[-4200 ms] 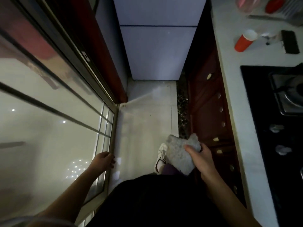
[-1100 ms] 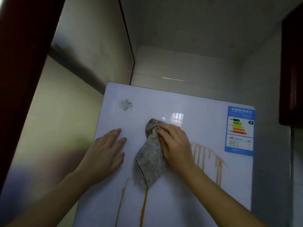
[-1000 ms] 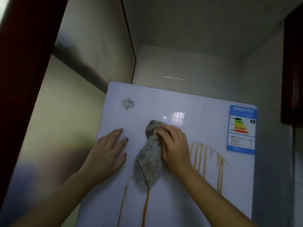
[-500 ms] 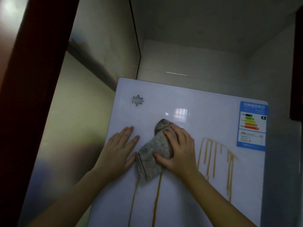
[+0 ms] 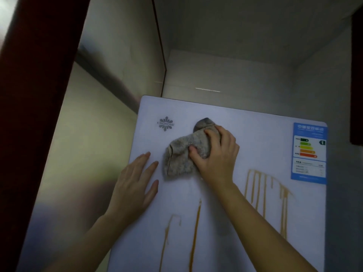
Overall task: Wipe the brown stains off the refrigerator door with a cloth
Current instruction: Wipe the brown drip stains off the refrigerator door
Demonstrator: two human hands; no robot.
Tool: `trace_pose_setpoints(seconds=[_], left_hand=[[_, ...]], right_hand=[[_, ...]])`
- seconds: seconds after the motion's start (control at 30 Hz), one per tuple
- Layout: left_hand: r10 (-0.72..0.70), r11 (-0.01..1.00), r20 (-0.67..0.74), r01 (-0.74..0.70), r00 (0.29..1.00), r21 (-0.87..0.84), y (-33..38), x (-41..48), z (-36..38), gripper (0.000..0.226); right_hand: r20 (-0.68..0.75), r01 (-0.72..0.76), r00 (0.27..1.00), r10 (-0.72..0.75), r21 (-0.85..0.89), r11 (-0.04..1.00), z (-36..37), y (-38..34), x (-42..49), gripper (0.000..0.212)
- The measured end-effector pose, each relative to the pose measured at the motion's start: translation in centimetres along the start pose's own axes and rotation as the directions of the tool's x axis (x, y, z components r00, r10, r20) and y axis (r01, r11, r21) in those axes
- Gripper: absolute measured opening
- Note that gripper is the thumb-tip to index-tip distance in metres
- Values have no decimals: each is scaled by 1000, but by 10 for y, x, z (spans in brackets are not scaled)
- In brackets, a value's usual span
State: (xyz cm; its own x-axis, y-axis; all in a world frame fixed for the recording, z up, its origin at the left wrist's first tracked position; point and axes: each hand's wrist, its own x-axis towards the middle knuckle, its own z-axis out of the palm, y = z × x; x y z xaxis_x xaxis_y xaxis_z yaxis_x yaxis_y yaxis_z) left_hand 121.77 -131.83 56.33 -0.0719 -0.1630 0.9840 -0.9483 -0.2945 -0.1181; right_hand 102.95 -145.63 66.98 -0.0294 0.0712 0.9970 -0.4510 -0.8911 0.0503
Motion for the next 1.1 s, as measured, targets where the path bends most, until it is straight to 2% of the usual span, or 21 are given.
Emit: trace_pose_setpoints(seconds=[0.27,0.43,0.6,0.7,0.77,0.87,0.97,1.03,1.1], left_hand=[[30,999,-20,-30,999,32,0,-4,10,49],[34,999,-13,-33,999,35,-2,-3,8,49],[34,999,-19,-33,999,29,-1,-4,8,49],[31,999,-11,-30,999,33,-1,-4,8,49],[30,999,0,-30,1000,33,-1,-5,8,50],[28,999,2,-29,1000,27,-1,-5,8,51],[27,999,0,-27,1000,28,0,-5,8,51],[27,999,-2,-27,1000,30,0,-5,9,50],[24,999,-3,-24,1000,35,0,-6,9,51]], right_hand=[[-72,101,992,-105,-63,993,0,-1,4,49],[-7,212,977,-214,-96,973,-7,-1,10,45],[-46,433,900,-433,-12,901,-5,7,12,22],[-16,398,917,-398,40,917,-6,10,9,23],[38,366,929,-369,73,928,-9,13,3,35],[112,435,891,-441,76,897,-15,21,-10,54],[111,509,854,-508,26,860,-20,31,-16,52],[79,450,891,-448,-6,893,-21,37,-15,47],[13,307,952,-307,-10,952,-20,37,-15,45]])
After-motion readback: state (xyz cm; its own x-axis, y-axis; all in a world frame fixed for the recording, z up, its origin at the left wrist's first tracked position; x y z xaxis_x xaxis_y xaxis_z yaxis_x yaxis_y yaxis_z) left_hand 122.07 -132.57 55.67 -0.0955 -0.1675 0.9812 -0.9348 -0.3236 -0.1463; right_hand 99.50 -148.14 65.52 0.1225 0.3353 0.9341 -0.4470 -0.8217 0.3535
